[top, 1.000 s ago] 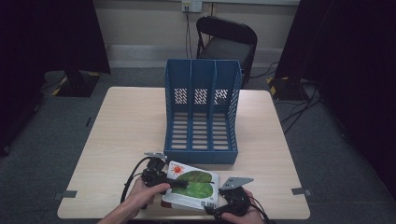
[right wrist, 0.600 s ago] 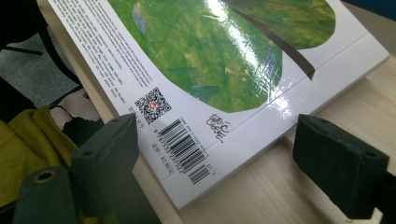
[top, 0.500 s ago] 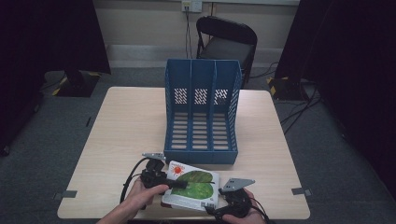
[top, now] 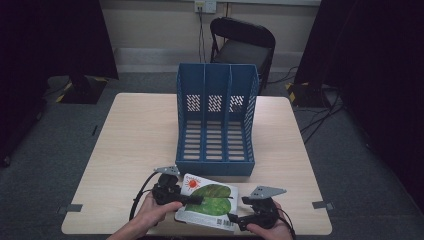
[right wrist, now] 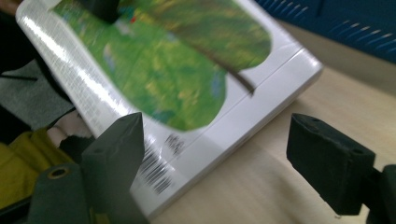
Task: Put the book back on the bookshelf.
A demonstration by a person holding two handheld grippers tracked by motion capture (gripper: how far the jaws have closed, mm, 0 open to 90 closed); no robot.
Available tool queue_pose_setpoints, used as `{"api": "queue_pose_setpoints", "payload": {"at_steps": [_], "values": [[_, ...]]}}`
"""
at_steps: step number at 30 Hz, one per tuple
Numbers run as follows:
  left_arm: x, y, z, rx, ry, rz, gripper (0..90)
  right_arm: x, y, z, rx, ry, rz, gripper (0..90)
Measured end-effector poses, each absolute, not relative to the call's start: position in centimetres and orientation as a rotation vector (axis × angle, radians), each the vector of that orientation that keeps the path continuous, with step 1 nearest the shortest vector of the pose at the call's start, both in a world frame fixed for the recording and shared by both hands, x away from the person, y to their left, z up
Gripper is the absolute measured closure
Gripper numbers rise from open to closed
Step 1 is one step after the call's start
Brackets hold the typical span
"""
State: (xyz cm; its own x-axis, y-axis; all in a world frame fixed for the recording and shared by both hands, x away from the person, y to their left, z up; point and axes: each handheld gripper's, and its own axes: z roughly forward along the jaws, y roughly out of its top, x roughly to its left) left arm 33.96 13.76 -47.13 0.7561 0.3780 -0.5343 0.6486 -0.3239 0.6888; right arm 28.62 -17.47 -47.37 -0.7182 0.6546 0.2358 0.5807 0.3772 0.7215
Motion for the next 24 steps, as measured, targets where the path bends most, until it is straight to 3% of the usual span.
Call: {"api": "queue_pose_setpoints", "payload": {"at_steps": [7, 9, 16, 24], "values": [[33.3, 13.3, -46.5, 1.978, 0.684, -0.277, 63.8, 29.8, -17.7, -47.7, 1.164, 2.521, 1.244, 17.8], [33.2, 13.2, -46.5, 1.987, 0.675, -0.271, 63.7, 30.2, -17.5, -48.0, 1.163, 2.531, 1.228, 13.2], [33.0, 13.2, -46.4, 1.998, 0.658, -0.253, 63.6, 32.2, -17.4, -48.7, 1.24, 2.556, 1.364, 9.5], [32.7, 13.2, -46.1, 2.008, 0.618, -0.239, 63.8, 31.9, -17.9, -48.0, 1.213, 2.557, 1.427, 24.2]]}}
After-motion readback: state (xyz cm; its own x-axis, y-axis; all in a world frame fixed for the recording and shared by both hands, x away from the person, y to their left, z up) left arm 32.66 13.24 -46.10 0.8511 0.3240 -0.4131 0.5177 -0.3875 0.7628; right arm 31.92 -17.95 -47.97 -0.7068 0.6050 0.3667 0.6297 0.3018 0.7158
